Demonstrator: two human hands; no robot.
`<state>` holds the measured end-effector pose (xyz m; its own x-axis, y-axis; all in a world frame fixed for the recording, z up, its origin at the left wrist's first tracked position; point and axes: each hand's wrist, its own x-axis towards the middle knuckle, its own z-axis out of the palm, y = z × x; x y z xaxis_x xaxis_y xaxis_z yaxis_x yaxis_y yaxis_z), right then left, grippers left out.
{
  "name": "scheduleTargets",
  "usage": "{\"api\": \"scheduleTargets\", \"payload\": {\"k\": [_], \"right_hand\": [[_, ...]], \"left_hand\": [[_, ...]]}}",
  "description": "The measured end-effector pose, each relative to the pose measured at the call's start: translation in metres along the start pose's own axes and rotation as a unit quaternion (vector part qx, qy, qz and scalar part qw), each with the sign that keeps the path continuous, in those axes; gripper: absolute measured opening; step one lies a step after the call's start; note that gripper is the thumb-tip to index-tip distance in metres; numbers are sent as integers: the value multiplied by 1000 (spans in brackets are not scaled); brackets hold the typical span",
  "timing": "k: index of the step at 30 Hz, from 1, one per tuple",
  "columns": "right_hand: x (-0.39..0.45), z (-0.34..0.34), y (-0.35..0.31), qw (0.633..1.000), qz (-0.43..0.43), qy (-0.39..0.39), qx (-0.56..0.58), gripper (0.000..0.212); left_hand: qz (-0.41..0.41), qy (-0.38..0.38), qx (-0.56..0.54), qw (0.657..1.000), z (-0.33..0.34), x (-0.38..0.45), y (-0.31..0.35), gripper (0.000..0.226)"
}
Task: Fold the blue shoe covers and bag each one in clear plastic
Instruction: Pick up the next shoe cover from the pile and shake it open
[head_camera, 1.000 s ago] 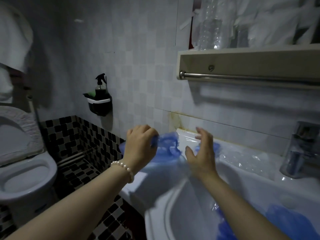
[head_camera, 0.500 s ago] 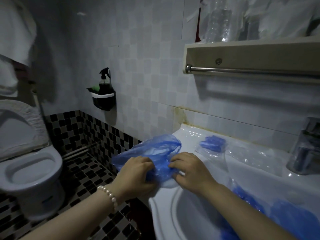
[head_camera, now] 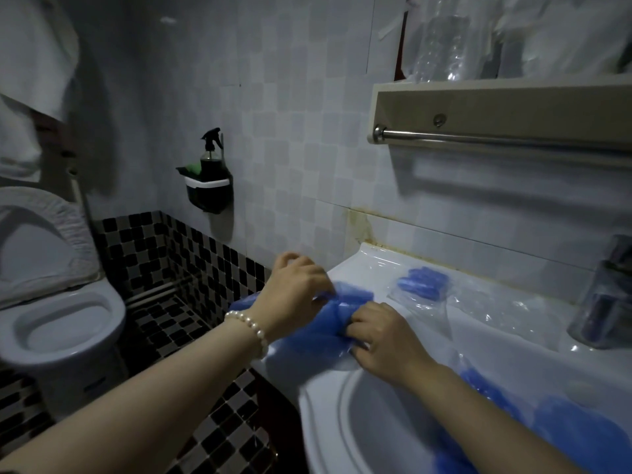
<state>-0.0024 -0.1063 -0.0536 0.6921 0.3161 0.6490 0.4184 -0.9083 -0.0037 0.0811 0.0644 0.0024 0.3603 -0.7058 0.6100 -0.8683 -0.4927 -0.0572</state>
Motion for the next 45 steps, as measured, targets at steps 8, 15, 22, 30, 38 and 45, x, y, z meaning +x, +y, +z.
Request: {"api": "scheduleTargets", "payload": {"k": [8, 15, 22, 30, 38, 45], "right_hand": [[-21, -5, 8, 988, -74, 116, -65, 21], [-12, -11, 6, 978, 138, -52, 147, 22], [4, -33, 5, 866, 298, -157, 369, 24], [21, -7, -16, 897, 414, -111, 110, 36], [11, 7, -9, 922, 374, -58, 83, 64], [21, 12, 1, 879, 416, -75, 219, 51]], "left_hand": [[58, -140, -96, 984, 8, -46, 1, 28], [-57, -173, -131, 974, -5, -60, 18, 75], [-169, -159, -61, 971, 14, -49, 24, 62], [-363, -172, -47, 915, 17, -34, 21, 39], [-182, -138, -44, 973, 21, -37, 6, 55], [-310, -100, -375, 868, 21, -34, -5, 54]]}}
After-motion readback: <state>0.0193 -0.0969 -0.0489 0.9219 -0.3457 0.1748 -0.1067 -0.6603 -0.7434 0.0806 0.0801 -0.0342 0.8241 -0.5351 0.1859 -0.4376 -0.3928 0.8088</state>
